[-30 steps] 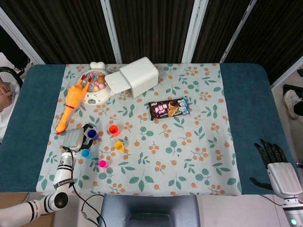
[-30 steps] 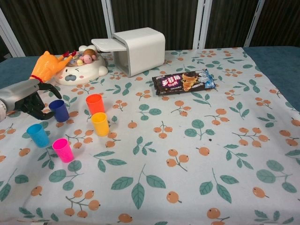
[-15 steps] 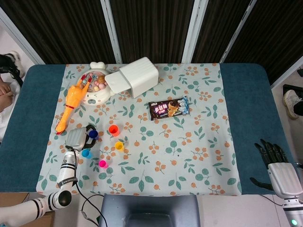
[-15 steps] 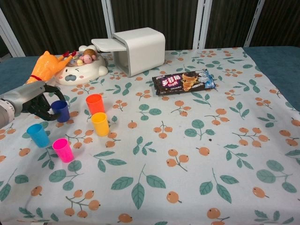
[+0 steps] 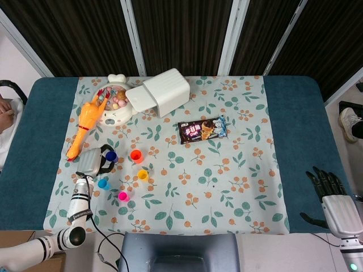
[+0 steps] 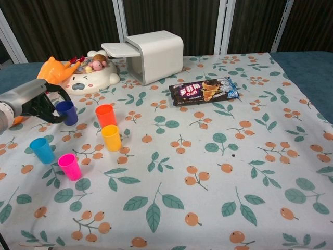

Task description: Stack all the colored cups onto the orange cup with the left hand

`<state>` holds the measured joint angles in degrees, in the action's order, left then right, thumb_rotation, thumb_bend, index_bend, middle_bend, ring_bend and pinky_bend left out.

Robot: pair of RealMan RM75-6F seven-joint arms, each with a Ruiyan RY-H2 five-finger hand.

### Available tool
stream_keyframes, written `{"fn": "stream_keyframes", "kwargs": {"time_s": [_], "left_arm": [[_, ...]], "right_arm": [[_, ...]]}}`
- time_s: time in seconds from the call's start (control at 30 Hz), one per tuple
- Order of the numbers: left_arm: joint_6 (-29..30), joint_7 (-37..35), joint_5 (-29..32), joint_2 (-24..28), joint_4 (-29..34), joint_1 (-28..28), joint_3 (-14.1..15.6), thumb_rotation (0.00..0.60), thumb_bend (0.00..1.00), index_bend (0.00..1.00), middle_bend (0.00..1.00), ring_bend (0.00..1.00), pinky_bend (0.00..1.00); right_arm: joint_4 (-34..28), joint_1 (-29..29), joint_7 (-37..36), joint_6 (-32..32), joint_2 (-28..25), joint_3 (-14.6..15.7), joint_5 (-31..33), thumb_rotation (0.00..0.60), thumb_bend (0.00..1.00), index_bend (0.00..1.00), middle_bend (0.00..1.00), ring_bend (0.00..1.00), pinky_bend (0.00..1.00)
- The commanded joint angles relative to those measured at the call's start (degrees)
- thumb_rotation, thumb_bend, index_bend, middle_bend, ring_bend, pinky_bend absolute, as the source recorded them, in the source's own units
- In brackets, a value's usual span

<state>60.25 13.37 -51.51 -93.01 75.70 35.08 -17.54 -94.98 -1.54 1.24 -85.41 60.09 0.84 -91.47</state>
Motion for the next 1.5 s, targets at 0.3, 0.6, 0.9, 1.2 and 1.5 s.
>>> {"fn": "stream_keyframes", "kwargs": {"time_s": [0.3, 0.6, 0.9, 1.2, 1.5], "left_arm": [[2.53, 4.27, 2.34, 0.72, 10.23, 4.75, -4.83, 0.6, 0.35, 0.48, 1.0, 1.0, 1.0], [3.34, 7.28, 4.0, -2.22, 8.7, 6.19, -2.86, 0.6, 0.36, 0.48, 1.0, 1.0, 1.0], [2.8, 7.36, 4.2, -3.3, 6.32, 6.63, -1.84, 0.6, 0.36, 0.48, 1.0, 1.0, 1.0], [0.75, 8.12, 5.3, -3.45, 4.27, 6.95, -0.62, 0.6, 0.36, 0.33, 1.0, 1.0, 1.0], [1.61, 6.74, 2.66, -1.38, 8.35, 6.18, -0.08, 0.6, 0.35, 0.0, 1.0, 1.0, 1.0]], "right_arm": [[-0.03, -0.01, -0.01, 0.05, -0.07, -0.06, 0.17, 0.6, 0.2, 0.0, 0.0, 0.0, 0.0], [0.14, 0.23, -1.77, -0.61, -0.71, 0.07, -0.35, 0.6, 0.21, 0.0, 0.0, 0.0, 0.0], [0.25, 0.36, -2.15, -0.87, -0.92, 0.01, -0.33, 0.6, 0.21, 0.0, 0.0, 0.0, 0.0], [0.25, 0.42, -2.1, -0.91, -0.92, -0.07, -0.2, 0.6, 0.2, 0.0, 0.0, 0.0, 0.0], [0.21, 0.33, -1.92, -0.66, -0.95, -0.08, -0.11, 0.6, 0.2, 0.0, 0.0, 0.0, 0.0]]}}
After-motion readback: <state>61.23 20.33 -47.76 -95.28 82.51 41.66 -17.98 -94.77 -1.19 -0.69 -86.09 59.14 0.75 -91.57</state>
